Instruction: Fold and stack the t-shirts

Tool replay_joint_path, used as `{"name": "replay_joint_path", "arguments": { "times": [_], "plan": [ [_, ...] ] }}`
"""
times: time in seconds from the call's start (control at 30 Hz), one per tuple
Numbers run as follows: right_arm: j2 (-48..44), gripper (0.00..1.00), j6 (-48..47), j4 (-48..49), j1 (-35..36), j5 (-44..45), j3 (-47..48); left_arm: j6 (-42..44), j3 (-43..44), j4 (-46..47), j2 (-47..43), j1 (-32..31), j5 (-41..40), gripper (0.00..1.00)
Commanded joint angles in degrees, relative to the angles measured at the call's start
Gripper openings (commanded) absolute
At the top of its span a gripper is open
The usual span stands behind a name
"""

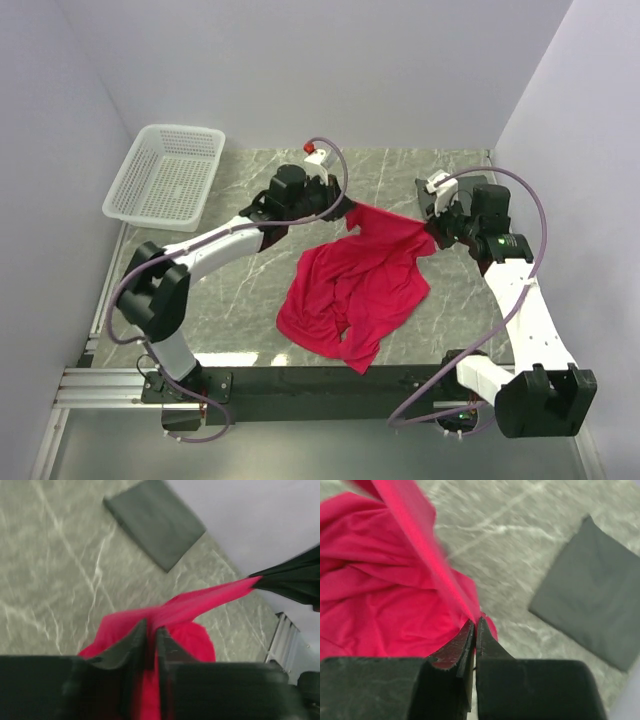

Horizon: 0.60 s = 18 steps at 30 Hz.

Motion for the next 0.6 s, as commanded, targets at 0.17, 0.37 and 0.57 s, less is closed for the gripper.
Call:
{"name": "replay_joint_path", "arguments": {
  "times": [0.17,0.37,0.57],
  "plan": [
    [1.71,0.00,-0.77,3.52,-3.83,4.23,-0.24,0.92,2.50,-4.32,-1.35,0.40,-13.39,0.59],
    [3.91,0.00,0.20,2.90,-5.50,4.06,0.20,1.46,-1.53,-15.56,-9.16,2.33,-20.54,0.70],
    [6.89,0.00,1.16,2.46,-5.94,4.15,1.43,-8.64,-13.92,-26.56,-17.78,3.21,-18.18,0.70]
  ]
}}
